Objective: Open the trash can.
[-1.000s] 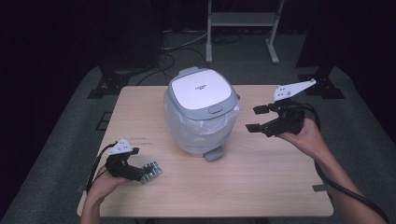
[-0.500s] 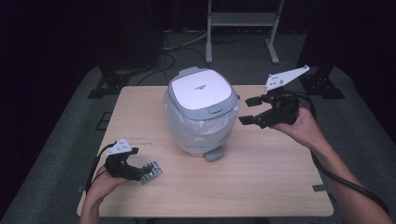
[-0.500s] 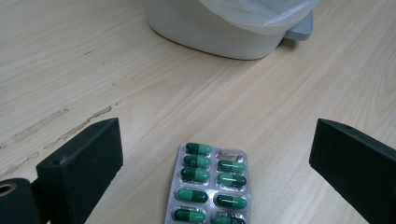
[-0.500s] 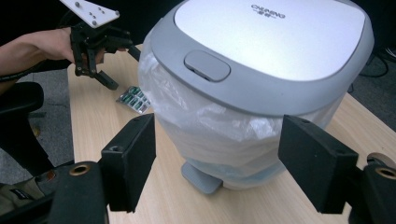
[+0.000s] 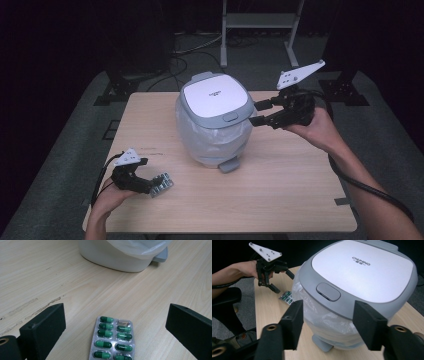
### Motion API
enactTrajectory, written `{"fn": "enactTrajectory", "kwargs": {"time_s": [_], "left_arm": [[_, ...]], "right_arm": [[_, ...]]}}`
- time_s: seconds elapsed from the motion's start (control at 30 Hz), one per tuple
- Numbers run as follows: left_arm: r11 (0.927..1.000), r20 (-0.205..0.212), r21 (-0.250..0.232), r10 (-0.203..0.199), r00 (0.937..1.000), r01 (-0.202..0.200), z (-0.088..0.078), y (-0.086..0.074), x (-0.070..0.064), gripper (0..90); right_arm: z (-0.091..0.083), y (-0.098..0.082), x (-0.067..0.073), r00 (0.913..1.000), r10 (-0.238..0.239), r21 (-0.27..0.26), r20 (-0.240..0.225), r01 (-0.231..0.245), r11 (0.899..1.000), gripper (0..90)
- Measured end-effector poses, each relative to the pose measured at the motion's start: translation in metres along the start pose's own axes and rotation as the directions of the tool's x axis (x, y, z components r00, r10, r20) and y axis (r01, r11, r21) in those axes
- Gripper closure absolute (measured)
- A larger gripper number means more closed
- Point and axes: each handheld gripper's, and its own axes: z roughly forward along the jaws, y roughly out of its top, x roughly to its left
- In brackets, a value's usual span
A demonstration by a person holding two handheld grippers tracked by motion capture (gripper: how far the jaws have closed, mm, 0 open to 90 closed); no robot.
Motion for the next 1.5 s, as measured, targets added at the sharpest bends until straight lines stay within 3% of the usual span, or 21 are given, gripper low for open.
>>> {"fn": "enactTrajectory", "kwargs": {"time_s": [0.63, 0.97, 1.5], "left_arm": [[1.0, -0.003, -0.001, -0.007, 1.0, 0.007, -0.002, -0.002, 0.003, 1.8], [0.9999, -0.003, -0.003, -0.015, 0.9999, 0.015, -0.003, -0.003, 0.004, 1.8], [0.9997, -0.002, -0.004, -0.023, 0.9997, 0.022, -0.004, -0.005, 0.005, 1.8]], "right_arm": [[0.026, 0.023, 0.001, 0.9989, -0.022, 0.047, -0.043, 0.024, 0.999, 72.1], [0.038, 0.03, -0.001, 0.9982, -0.035, 0.077, -0.05, 0.039, 0.996, 80.4], [0.06, 0.034, -0.004, 0.9973, -0.058, 0.11, -0.046, 0.063, 0.992, 85.1]]}}
